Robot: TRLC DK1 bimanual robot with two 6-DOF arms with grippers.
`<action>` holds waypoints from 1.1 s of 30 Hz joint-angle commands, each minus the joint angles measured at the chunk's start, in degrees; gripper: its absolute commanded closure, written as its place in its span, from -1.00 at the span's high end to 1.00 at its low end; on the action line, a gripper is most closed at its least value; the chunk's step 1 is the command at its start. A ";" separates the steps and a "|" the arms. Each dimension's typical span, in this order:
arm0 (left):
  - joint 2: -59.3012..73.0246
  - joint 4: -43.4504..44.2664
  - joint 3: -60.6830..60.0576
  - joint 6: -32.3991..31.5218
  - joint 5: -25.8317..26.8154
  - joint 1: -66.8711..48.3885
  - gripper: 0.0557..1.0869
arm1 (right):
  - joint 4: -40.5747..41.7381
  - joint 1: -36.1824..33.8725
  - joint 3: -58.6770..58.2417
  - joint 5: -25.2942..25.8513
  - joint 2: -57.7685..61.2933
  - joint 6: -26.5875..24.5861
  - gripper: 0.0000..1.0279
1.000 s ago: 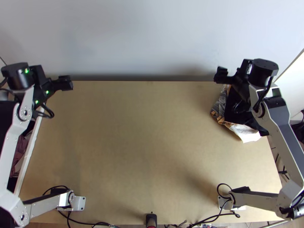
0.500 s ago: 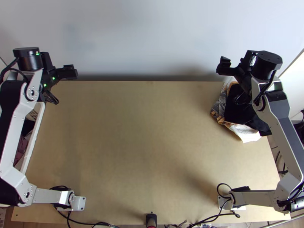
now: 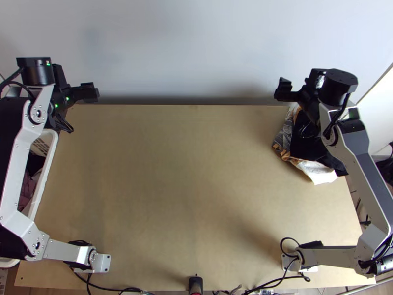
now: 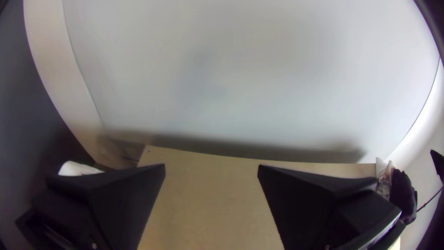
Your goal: Fold the t-shirt
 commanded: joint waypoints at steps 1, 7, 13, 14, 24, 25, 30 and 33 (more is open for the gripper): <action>1.16 -1.98 3.10 0.37 0.24 0.81 0.90 | -0.76 1.24 -2.55 0.12 -0.74 -0.97 0.89; 3.00 -2.51 1.78 -5.43 7.80 15.23 0.90 | -0.76 2.39 -5.45 0.03 -1.27 -1.06 0.89; 7.31 -3.30 -2.09 -6.75 7.54 30.70 0.90 | 0.12 4.93 -6.77 0.12 -0.30 -1.23 0.89; 7.58 -3.21 -2.62 -6.14 7.54 32.28 0.90 | 0.12 5.29 -6.77 0.12 0.05 -1.23 0.89; 13.99 5.49 -12.46 1.42 7.80 45.90 0.90 | 1.79 7.31 -5.89 0.30 2.69 -1.23 0.89; 15.31 6.28 -12.99 1.77 7.71 47.04 0.90 | 1.88 7.40 -5.89 0.38 2.86 -1.23 0.89; 19.97 10.24 -15.36 4.15 7.80 51.70 0.90 | 1.79 7.66 -6.06 0.74 2.95 -1.32 0.89; 22.60 12.08 -16.94 4.94 7.80 53.72 0.90 | 1.79 7.66 -6.15 1.00 2.86 -1.41 0.89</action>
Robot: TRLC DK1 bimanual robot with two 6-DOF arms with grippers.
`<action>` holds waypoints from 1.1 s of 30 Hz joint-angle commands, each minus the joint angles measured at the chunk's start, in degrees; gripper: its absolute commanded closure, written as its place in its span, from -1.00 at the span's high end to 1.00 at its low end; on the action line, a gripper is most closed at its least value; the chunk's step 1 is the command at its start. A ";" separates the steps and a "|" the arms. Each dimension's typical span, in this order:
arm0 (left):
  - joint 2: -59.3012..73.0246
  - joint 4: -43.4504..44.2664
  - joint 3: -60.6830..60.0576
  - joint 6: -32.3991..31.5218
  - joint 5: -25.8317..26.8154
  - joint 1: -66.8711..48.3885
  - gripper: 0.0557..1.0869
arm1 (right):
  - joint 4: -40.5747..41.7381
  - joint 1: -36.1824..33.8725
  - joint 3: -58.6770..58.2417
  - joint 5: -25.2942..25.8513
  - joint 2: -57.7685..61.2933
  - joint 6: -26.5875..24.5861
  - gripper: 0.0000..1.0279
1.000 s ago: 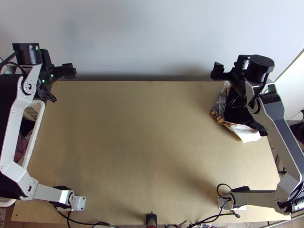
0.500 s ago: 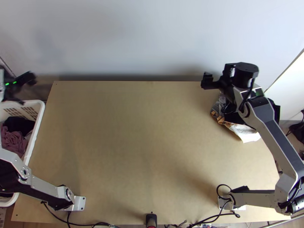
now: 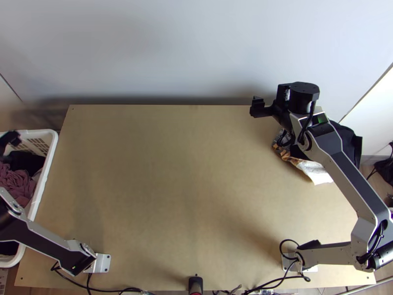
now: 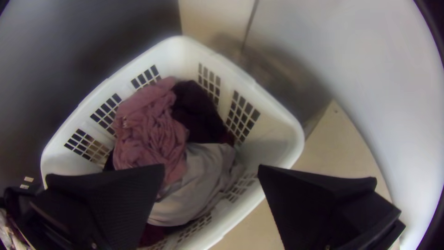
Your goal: Fold the t-shirt
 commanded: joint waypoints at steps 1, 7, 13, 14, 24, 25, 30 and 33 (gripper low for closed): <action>6.61 4.57 -4.01 2.71 -0.05 6.73 0.90 | 0.22 0.49 -0.07 0.54 0.29 -0.05 0.89; 12.67 8.52 -4.44 3.59 -0.13 10.87 0.90 | 0.22 1.46 0.28 0.80 0.20 -0.14 0.89; 18.83 11.77 -3.57 4.73 -0.13 15.00 0.90 | 0.22 1.63 -0.07 1.33 0.11 -0.32 0.89; 19.71 11.77 -3.21 4.82 -0.13 15.52 0.90 | 0.22 1.63 -0.16 1.42 -0.07 -0.40 0.89; 26.21 13.53 -0.05 5.96 -0.13 17.81 0.90 | 0.13 1.90 -0.78 1.68 -0.95 -0.49 0.89; 26.74 13.53 0.21 6.05 -0.13 17.81 0.90 | 0.13 1.90 -0.95 1.77 -1.12 -0.49 0.89; 28.76 13.53 1.09 5.79 -0.13 17.72 0.90 | 0.13 1.90 -1.22 1.77 -1.82 -0.67 0.89; 29.64 13.53 1.09 5.79 -0.13 17.46 0.90 | 0.13 1.90 -1.66 1.86 -2.18 -0.76 0.89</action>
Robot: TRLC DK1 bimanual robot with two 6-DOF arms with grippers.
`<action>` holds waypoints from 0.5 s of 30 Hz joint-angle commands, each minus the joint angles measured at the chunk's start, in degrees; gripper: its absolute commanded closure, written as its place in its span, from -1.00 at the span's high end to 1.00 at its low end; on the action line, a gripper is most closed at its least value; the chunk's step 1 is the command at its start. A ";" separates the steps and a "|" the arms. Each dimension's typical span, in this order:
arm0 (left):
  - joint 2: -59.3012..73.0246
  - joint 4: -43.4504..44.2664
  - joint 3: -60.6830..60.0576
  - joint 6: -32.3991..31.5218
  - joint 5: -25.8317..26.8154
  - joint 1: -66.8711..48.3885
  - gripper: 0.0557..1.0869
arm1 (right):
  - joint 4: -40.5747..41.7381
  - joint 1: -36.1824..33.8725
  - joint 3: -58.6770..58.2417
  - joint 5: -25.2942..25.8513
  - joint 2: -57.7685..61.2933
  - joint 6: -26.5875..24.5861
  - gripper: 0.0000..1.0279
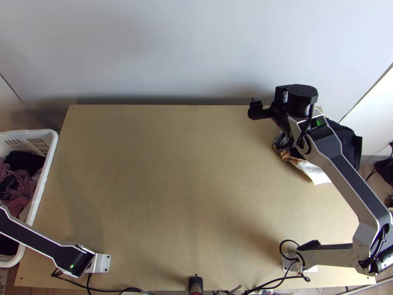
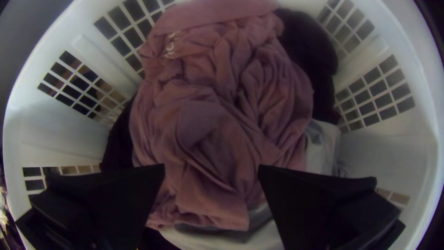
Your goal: Fold the t-shirt
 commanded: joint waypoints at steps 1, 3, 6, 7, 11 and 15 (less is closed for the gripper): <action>3.02 0.13 0.87 -0.05 0.02 0.01 0.90 | -0.02 0.04 -0.80 0.15 -0.93 -0.12 0.89; 3.46 0.05 0.87 0.13 0.11 -0.07 0.90 | -0.02 0.04 -1.16 0.15 -1.28 -0.21 0.89; 4.69 0.13 1.23 -0.49 -0.25 -0.34 0.90 | -0.02 0.04 -1.33 0.15 -1.81 -0.39 0.89; 5.39 0.13 1.66 -0.75 -0.51 -0.34 0.90 | -0.02 0.04 -1.33 0.24 -1.90 -0.39 0.89; 6.80 -0.31 1.93 -1.90 -2.00 -0.42 0.81 | -0.02 -0.05 -1.60 0.42 -2.43 -0.91 0.89; 5.57 -0.92 1.66 -2.86 -2.35 -0.42 -0.91 | -0.02 -0.05 -3.00 0.77 -2.95 -1.97 0.89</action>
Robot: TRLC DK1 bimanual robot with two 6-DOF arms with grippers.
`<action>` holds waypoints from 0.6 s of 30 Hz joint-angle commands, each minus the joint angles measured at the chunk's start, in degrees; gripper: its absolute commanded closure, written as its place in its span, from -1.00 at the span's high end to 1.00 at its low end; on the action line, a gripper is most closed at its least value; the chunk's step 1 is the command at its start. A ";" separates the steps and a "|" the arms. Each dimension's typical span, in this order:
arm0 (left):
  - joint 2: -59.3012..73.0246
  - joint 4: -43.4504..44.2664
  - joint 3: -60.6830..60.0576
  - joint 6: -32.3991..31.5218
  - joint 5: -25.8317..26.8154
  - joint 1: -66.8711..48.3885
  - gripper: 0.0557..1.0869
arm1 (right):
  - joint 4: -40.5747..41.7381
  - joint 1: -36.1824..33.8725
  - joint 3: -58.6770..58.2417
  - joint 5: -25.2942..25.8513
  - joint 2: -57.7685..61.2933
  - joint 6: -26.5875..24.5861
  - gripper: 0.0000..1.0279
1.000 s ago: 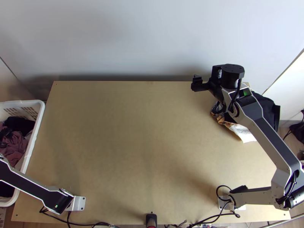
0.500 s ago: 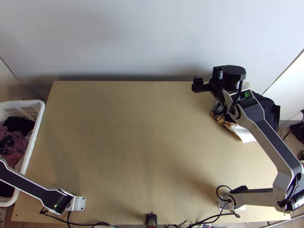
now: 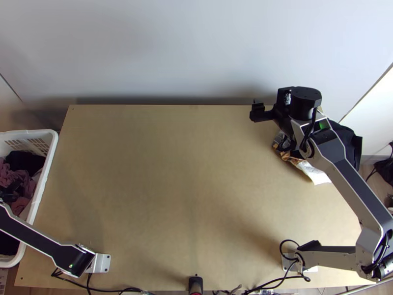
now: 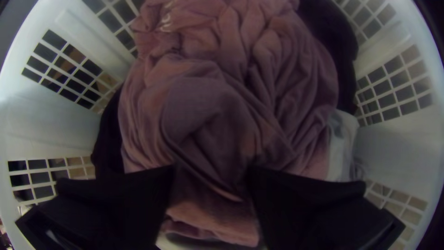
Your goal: Fold the t-shirt
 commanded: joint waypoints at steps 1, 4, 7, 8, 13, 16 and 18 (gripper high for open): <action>-1.20 -0.97 -0.77 -2.74 -0.98 0.03 -0.93 | 0.00 -0.07 -1.67 0.55 -0.90 -1.09 0.89; -6.91 0.44 -4.02 -5.29 -0.36 0.30 -0.93 | 0.00 -0.07 -2.55 0.55 -1.34 -1.09 0.89; -11.22 -2.11 -4.19 -5.29 1.57 -0.23 -0.93 | 0.09 -0.07 -3.16 0.64 -1.51 -1.18 0.89; -12.62 -2.99 -4.19 -5.20 2.36 -0.49 -0.93 | 0.09 -0.07 -3.34 0.64 -1.51 -1.18 0.89; -19.48 -9.58 -3.49 -5.20 4.74 -1.81 -0.93 | 0.26 0.02 -3.87 0.64 -1.51 -1.18 0.89; -25.10 -12.13 -4.11 -5.29 7.28 -3.04 -0.93 | 0.44 0.02 -3.95 0.64 -1.51 -1.18 0.89; -28.35 -12.39 -4.28 -5.29 7.37 -4.18 -0.93 | 0.61 0.02 -4.04 0.64 -1.51 -1.18 0.89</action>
